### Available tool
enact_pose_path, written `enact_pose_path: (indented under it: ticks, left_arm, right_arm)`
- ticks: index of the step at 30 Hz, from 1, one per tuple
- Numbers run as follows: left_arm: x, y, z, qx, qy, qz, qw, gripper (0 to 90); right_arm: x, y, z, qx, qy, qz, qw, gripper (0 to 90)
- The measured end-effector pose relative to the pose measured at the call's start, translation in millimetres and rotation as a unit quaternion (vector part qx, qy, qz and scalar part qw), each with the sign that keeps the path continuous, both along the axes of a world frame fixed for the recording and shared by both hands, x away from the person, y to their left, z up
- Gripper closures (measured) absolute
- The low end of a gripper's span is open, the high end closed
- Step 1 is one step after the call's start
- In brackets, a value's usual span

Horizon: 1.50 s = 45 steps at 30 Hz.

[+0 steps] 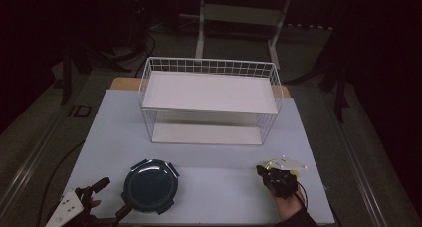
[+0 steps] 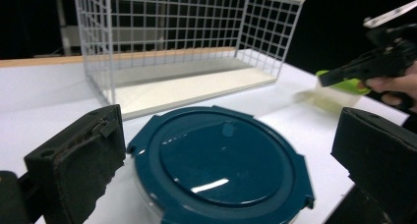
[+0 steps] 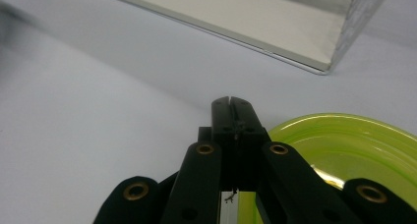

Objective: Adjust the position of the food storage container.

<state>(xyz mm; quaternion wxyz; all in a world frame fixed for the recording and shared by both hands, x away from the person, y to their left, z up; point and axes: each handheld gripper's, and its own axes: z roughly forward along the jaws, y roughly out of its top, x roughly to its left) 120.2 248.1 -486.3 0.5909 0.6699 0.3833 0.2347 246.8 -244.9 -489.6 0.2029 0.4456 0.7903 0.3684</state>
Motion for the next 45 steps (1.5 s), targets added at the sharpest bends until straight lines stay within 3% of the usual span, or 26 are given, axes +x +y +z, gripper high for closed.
enact_pose_path:
  ticks: [6,17,24,25,26,28,29,32,34,36,37,38,40,42,43,44,45]
  left_arm:
    - [0.2,-1.2,-0.5,0.009,0.002,-0.001,1.0,0.0]
    - [0.2,-1.3,-0.3,0.006,0.009,-0.007,0.9999,0.0]
    - [0.2,-3.1,1.0,0.014,0.017,-0.018,0.9996,0.0]
    - [-0.1,-3.5,2.2,0.028,0.021,-0.02,0.9992,0.0]
    - [-0.1,-3.5,2.2,0.028,0.021,-0.02,0.9992,0.0]
    - [0.7,-1.1,3.6,0.024,0.033,-0.039,0.9984,0.0]
    - [1.4,-0.4,4.1,0.023,0.041,-0.051,0.9976,0.0]
    - [3.0,1.4,4.5,0.034,0.062,-0.065,0.9953,3.8]
    - [3.3,2.4,4.0,0.045,0.079,-0.076,0.993,8.3]
    - [1.6,4.3,4.0,0.065,0.086,-0.076,0.9913,15.6]
    - [1.4,6.3,4.0,0.07,0.091,-0.081,0.9901,22.7]
    - [1.5,8.8,3.9,0.069,0.102,-0.085,0.9887,22.7]
    - [0.1,14.2,3.3,0.079,0.11,-0.083,0.9873,33.8]
    - [-0.8,19.0,1.6,0.092,0.126,-0.085,0.9841,39.6]
    - [-1.3,22.2,-1.2,0.114,0.143,-0.08,0.9799,44.8]
    - [-1.3,22.2,-1.2,0.114,0.143,-0.08,0.9799,48.1]
    - [-1.5,25.5,-4.8,0.125,0.158,-0.075,0.9766,51.7]
  right_arm:
    - [2.2,-6.3,-0.3,0.001,-0.003,-0.012,0.9999,89.8]
    - [6.5,-15.2,-4.0,0.003,0.005,-0.034,0.9994,89.5]
    - [2.8,-10.9,0.1,0.017,-0.003,-0.02,0.9997,83.9]
    - [0.7,-7.4,3.9,0.018,-0.013,-0.012,0.9997,79.9]
    - [0.7,-7.4,3.9,0.018,-0.013,-0.012,0.9997,79.9]
    - [-1.5,-4.7,7.8,0.028,-0.018,-0.007,0.9994,75.7]
    - [-4.1,-2.2,12.0,0.04,-0.025,-0.002,0.9989,69.7]
    - [-6.9,0.1,16.5,0.054,-0.034,0.004,0.998,66.3]
    - [-9.5,2.4,21.3,0.067,-0.04,0.011,0.9969,59.4]
    - [-12.1,4.5,25.9,0.079,-0.05,0.013,0.9955,51.7]
    - [-13.5,6.0,29.7,0.085,-0.06,0.02,0.9944,41.7]
    - [-13.5,6.0,29.7,0.085,-0.06,0.02,0.9944,41.7]
    - [-15.6,6.6,32.4,0.094,-0.073,0.014,0.9928,33.0]
    - [-16.9,5.6,34.0,0.112,-0.083,0.019,0.9901,23.2]
    - [-17.8,6.4,34.4,0.112,-0.086,0.033,0.9895,13.8]
    - [-17.8,6.4,34.4,0.112,-0.086,0.033,0.9895,13.8]
    - [-18.5,7.9,34.1,0.108,-0.087,0.043,0.9894,13.2]
